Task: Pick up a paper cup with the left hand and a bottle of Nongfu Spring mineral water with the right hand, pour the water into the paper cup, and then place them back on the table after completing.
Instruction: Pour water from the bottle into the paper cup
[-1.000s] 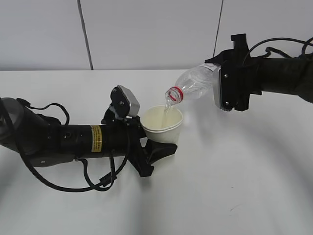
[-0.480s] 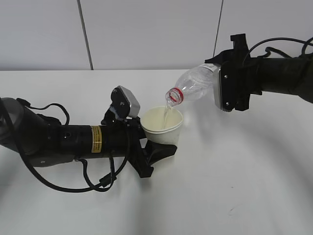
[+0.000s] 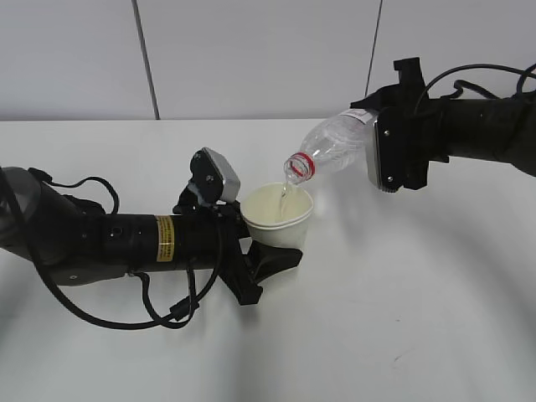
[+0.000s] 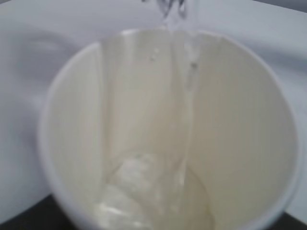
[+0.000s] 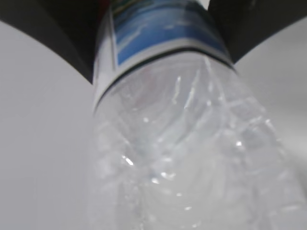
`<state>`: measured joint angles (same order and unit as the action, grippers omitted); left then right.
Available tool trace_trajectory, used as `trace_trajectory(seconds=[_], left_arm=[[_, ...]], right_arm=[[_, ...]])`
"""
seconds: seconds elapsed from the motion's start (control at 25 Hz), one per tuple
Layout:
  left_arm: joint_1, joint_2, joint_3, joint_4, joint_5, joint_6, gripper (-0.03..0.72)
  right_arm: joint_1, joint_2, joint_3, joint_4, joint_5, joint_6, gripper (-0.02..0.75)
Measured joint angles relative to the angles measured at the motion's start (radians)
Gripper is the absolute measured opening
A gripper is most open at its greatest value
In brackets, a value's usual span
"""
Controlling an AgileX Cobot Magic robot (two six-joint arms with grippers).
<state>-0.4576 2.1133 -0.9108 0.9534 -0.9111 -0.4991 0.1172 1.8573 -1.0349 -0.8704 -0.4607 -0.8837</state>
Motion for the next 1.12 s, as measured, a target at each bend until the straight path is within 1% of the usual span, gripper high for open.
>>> trace_trajectory(seconds=[1.12], left_arm=[[0.000, 0.000, 0.000, 0.003, 0.003, 0.000, 0.407]], right_arm=[[0.000, 0.000, 0.000, 0.000, 0.000, -0.012, 0.412]])
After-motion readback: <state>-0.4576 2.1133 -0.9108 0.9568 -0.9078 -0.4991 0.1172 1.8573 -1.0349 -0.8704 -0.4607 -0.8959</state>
